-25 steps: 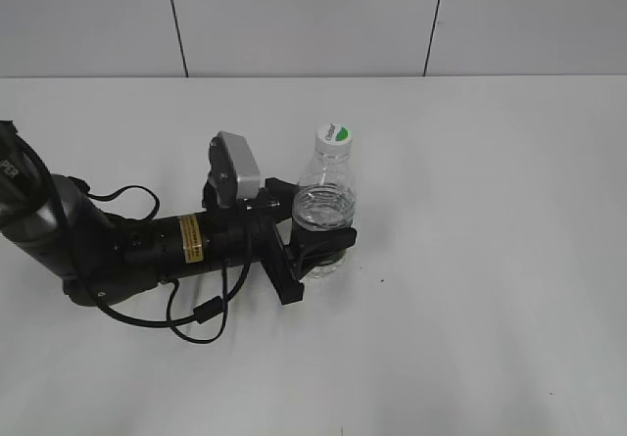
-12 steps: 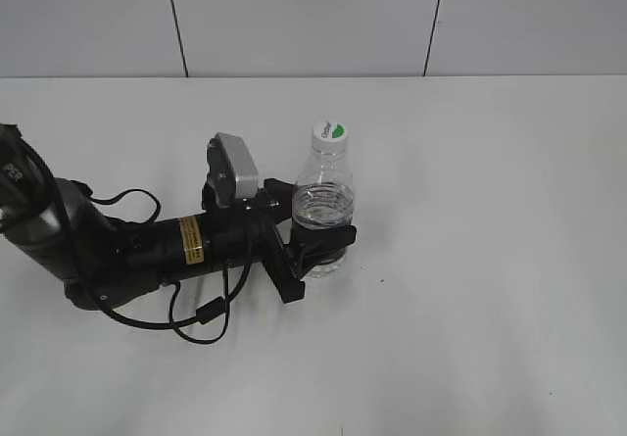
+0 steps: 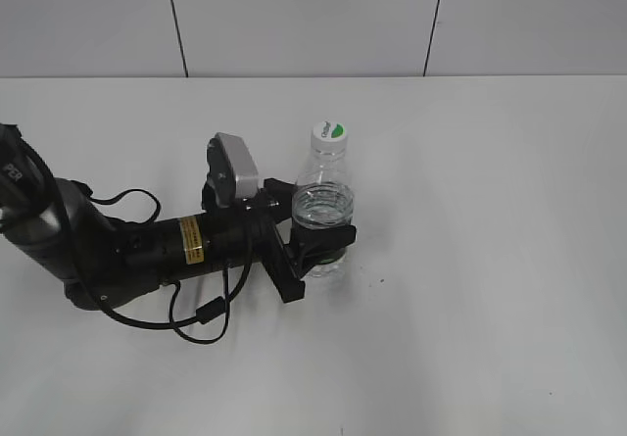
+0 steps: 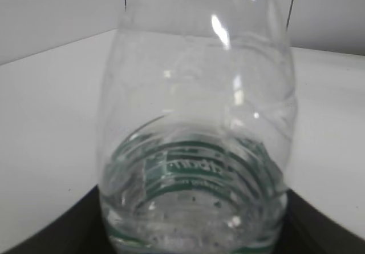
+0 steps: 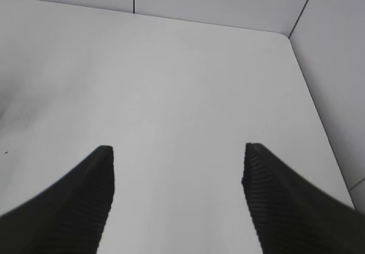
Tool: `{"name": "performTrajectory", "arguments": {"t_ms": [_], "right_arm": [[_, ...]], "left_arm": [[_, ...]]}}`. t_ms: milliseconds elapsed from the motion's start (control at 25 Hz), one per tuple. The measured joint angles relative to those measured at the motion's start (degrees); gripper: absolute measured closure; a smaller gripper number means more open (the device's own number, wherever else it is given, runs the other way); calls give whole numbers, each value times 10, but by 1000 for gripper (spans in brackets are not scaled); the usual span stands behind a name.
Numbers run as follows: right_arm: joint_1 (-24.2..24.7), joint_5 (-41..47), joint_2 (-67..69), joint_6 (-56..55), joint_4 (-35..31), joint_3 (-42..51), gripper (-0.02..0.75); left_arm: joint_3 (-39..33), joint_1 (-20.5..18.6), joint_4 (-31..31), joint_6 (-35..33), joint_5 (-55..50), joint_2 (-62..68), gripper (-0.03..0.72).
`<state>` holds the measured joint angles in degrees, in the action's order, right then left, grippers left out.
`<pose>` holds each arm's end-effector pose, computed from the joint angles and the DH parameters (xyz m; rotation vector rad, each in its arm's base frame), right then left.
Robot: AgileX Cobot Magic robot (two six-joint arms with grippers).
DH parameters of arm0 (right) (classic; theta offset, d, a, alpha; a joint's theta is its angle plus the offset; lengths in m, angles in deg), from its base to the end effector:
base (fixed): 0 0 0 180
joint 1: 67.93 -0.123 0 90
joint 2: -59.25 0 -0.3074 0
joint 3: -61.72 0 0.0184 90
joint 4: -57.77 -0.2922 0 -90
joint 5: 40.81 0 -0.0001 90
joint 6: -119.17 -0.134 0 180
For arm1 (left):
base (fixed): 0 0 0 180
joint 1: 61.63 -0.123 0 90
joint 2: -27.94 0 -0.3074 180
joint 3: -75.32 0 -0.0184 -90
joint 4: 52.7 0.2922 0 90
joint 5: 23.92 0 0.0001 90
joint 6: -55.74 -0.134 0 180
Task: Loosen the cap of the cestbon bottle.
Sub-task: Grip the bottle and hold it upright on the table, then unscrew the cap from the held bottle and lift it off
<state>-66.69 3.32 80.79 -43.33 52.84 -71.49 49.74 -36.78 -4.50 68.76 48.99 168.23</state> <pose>0.1026 0.0058 0.3099 -0.2564 1.9452 -0.1156 0.3392 -0.2623 0.0231 1.0079 1.4845 -0.9396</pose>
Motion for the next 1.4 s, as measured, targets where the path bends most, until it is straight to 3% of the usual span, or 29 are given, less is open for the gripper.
{"name": "performTrajectory", "arguments": {"t_ms": [240, 720, 960, 1400], "right_arm": [[0, -76, 132, 15, -8, -19, 158], [0, -232, 408, 28, -24, -130, 149], [0, -338, 498, 30, -29, -140, 149], [0, -457, 616, 31, -33, -140, 149]], "left_arm": [[0, 0, 0, 0, 0, 0, 279], [0, 0, 0, 0, 1, 0, 279], [0, 0, 0, 0, 1, 0, 279], [0, 0, -1, 0, 1, 0, 279]]}}
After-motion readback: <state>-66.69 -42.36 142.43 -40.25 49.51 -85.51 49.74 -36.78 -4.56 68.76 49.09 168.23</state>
